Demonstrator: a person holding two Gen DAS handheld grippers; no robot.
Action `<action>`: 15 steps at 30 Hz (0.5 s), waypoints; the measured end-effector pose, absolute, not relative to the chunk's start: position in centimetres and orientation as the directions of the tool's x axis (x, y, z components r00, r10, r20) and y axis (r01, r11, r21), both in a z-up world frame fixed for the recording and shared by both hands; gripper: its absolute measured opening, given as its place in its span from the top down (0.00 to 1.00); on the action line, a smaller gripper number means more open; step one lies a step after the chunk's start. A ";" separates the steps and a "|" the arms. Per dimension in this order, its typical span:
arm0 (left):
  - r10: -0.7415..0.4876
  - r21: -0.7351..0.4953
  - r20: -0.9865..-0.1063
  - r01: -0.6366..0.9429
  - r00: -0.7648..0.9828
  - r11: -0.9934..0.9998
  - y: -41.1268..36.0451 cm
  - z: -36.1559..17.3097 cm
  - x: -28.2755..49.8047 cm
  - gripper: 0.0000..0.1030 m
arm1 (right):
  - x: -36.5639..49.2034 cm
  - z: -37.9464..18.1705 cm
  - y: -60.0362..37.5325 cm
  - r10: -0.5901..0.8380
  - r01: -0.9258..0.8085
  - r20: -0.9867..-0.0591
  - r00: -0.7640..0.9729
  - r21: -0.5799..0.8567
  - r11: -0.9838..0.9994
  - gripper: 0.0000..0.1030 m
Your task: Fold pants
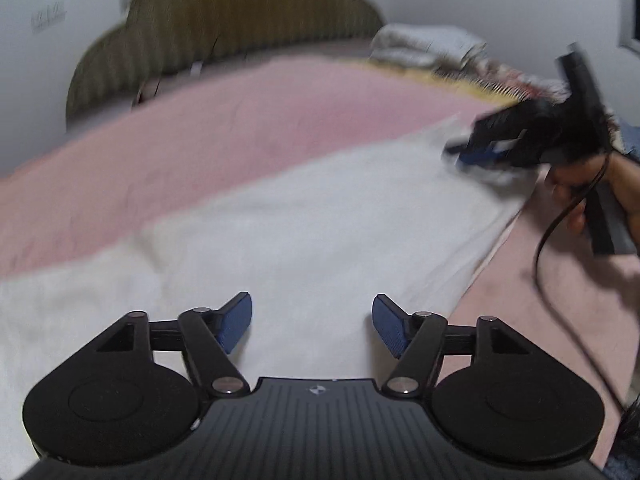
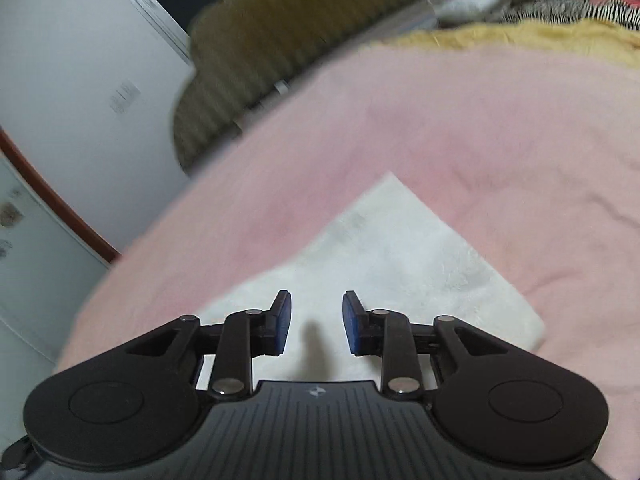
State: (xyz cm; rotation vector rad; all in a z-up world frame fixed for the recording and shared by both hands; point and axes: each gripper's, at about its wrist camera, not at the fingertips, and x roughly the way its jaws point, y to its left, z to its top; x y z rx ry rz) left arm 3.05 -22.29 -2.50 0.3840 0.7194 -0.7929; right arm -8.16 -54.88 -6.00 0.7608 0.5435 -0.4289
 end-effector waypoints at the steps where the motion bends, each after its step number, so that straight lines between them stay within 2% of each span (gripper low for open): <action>1: -0.509 0.039 -0.706 0.745 0.492 0.666 -21.6 -2.7 3.1 0.34 | -8.1 -5.9 -55.3 -0.198 0.549 -0.578 0.792 0.530 0.647 0.75; 3: -0.529 0.019 -0.684 0.737 0.503 0.676 -20.6 -2.3 3.1 0.33 | -9.3 -4.6 -55.0 -0.276 0.595 -0.558 0.783 0.540 0.595 0.73; 4: -0.538 0.010 -0.670 0.730 0.512 0.683 -20.3 -2.0 3.1 0.32 | -10.4 -3.8 -54.5 -0.305 0.584 -0.517 0.800 0.553 0.594 0.72; 6: -0.541 0.004 -0.648 0.713 0.536 0.701 -19.9 -1.7 3.3 0.28 | -12.9 -3.0 -53.7 -0.320 0.559 -0.467 0.824 0.585 0.587 0.60; 7: -0.538 0.005 -0.643 0.706 0.545 0.708 -19.9 -1.6 3.4 0.27 | -14.2 -2.9 -53.5 -0.324 0.561 -0.461 0.826 0.612 0.558 0.40; 8: -0.535 0.010 -0.643 0.704 0.548 0.710 -19.8 -1.7 3.4 0.26 | -15.8 -3.1 -53.3 -0.330 0.558 -0.450 0.830 0.648 0.518 0.28; 12: -0.525 0.026 -0.662 0.717 0.535 0.697 -20.4 -2.8 3.0 0.26 | -19.6 -4.9 -52.6 -0.275 0.543 -0.468 0.840 0.732 0.412 0.28; 15: -0.536 0.031 -0.656 0.729 0.531 0.684 -20.7 -3.0 2.6 0.26 | -19.5 -6.7 -52.2 -0.162 0.502 -0.478 0.863 0.787 0.359 0.28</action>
